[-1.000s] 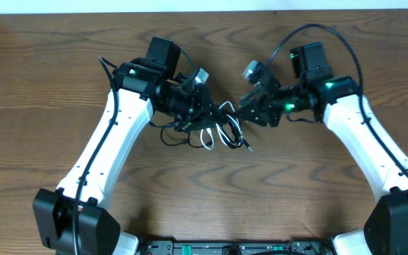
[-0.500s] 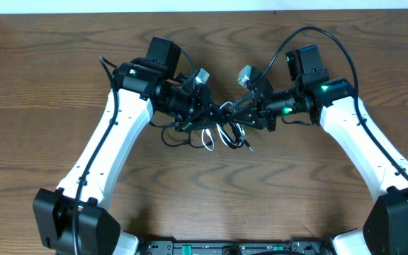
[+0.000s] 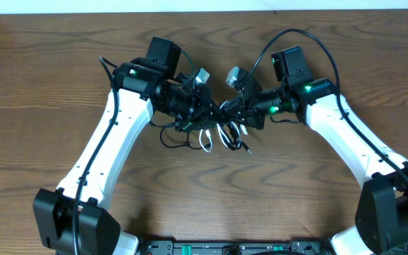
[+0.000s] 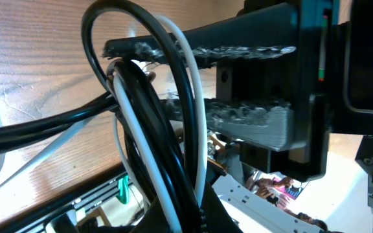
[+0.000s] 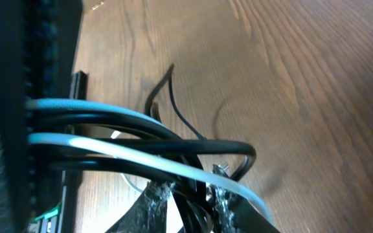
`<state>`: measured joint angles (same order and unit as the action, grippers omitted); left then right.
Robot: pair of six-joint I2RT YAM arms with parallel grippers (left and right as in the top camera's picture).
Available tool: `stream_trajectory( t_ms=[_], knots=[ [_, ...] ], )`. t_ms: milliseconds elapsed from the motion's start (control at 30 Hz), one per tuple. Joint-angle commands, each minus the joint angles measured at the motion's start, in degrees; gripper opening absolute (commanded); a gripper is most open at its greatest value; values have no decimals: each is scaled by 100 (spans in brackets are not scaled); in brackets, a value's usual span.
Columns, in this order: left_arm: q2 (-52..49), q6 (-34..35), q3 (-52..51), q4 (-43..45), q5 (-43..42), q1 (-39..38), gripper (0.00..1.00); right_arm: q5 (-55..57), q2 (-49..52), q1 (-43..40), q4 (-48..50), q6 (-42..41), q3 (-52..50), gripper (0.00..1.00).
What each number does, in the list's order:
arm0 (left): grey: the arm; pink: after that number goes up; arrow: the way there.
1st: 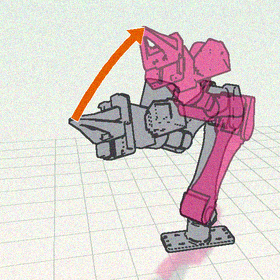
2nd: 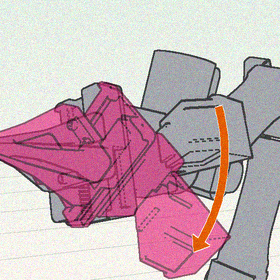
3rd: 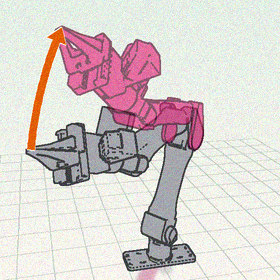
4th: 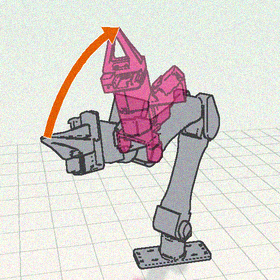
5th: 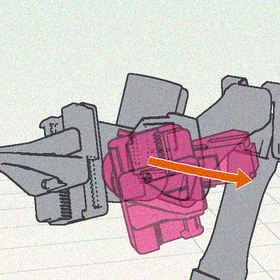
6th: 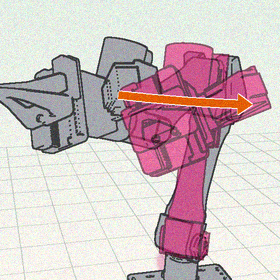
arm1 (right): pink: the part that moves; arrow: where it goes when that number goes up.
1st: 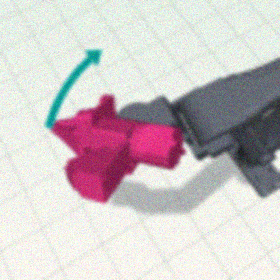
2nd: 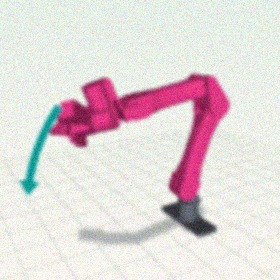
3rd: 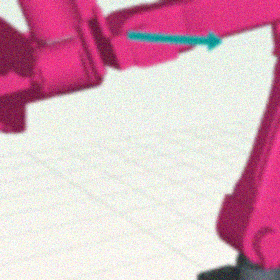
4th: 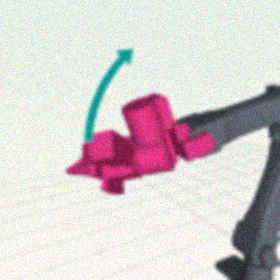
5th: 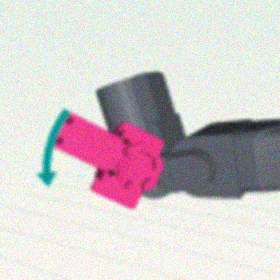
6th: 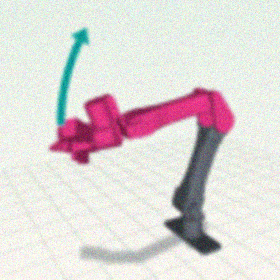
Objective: Untangle cables
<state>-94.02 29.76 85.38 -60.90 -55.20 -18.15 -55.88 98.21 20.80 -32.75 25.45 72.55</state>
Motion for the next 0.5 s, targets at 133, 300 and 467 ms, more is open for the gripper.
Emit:
stream_trajectory(
  t_ms=[133,300,467],
  knots=[
    [-33,-26,-4,229,22,66,7,494,-24,-240,-39,-1239,-35,2],
    [-33,149,-4,254,1126,203,7,391,-516,-527,-496,-1449,-35,1],
    [-33,356,-4,356,2435,240,8,-136,-1071,-649,-1056,-1423,-33,1]
  ],
)
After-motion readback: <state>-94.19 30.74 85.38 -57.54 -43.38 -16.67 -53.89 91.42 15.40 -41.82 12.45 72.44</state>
